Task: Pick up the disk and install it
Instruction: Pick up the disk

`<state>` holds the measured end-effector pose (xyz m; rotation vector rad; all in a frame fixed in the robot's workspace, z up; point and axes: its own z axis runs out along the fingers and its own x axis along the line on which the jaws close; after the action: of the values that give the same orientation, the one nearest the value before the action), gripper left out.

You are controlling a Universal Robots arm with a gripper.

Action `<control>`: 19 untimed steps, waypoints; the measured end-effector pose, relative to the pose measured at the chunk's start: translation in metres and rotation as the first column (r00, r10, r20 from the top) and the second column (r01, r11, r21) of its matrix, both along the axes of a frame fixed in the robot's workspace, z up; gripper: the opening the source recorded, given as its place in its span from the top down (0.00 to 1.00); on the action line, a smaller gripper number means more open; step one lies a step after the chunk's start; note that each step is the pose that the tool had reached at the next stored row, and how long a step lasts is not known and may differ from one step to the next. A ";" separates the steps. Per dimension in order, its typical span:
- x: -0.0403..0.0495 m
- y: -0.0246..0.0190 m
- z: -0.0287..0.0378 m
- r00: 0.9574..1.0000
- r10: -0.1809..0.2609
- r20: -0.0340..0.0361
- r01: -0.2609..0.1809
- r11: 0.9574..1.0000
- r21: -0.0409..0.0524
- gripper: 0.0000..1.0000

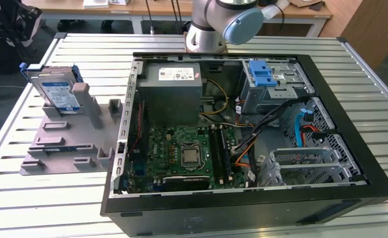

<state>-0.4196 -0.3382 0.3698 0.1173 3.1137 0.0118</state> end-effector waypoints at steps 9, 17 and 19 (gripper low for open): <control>-0.0001 0.0000 -0.0002 0.997 0.078 0.000 -0.078 0.997 0.000 0.89; -0.0003 0.0000 -0.0005 0.977 0.211 0.000 -0.211 0.977 0.000 0.89; -0.0005 0.0000 -0.0005 0.971 0.240 0.000 -0.240 0.971 0.000 0.89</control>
<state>-0.4201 -0.3381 0.3692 -0.2605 3.1060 0.0165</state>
